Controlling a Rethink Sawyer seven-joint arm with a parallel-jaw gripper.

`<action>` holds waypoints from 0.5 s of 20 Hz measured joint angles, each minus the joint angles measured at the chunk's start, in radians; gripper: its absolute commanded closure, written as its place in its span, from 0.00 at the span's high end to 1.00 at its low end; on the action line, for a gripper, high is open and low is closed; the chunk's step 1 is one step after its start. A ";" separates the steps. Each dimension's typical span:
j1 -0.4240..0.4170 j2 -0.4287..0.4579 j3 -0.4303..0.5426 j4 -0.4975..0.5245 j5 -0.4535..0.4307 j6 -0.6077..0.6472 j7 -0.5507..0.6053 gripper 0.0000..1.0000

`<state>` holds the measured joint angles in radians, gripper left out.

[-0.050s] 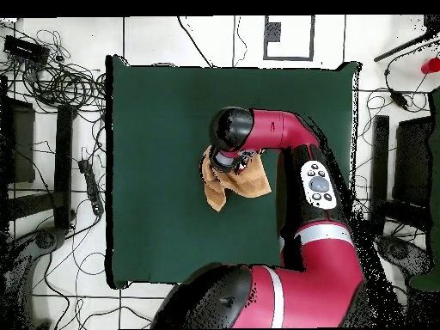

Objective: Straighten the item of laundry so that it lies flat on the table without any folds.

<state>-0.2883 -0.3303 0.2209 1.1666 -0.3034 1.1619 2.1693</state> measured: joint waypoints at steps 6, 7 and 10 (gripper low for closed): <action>0.000 0.000 0.000 0.000 0.000 -0.001 0.000 1.00; 0.000 0.000 0.000 0.000 0.000 -0.003 0.000 1.00; 0.000 0.000 0.000 0.000 0.000 -0.023 0.000 1.00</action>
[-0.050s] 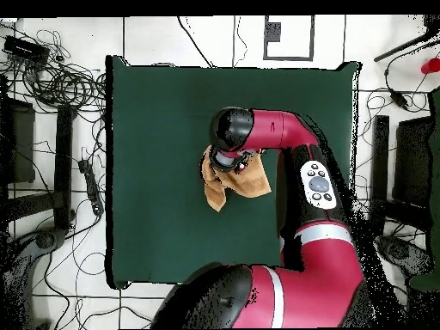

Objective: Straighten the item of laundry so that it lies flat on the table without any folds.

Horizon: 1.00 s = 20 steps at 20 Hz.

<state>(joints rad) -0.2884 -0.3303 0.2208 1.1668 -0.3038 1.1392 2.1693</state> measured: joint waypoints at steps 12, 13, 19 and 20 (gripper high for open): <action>0.000 0.000 0.000 0.000 -0.003 -0.026 0.000 1.00; 0.000 0.000 0.000 0.000 -0.003 -0.026 0.000 1.00; 0.000 0.000 0.000 0.000 -0.009 -0.050 0.000 1.00; 0.000 0.000 0.000 0.000 -0.009 -0.050 0.000 1.00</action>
<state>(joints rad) -0.2884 -0.3308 0.2208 1.1671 -0.3133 1.0887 2.1693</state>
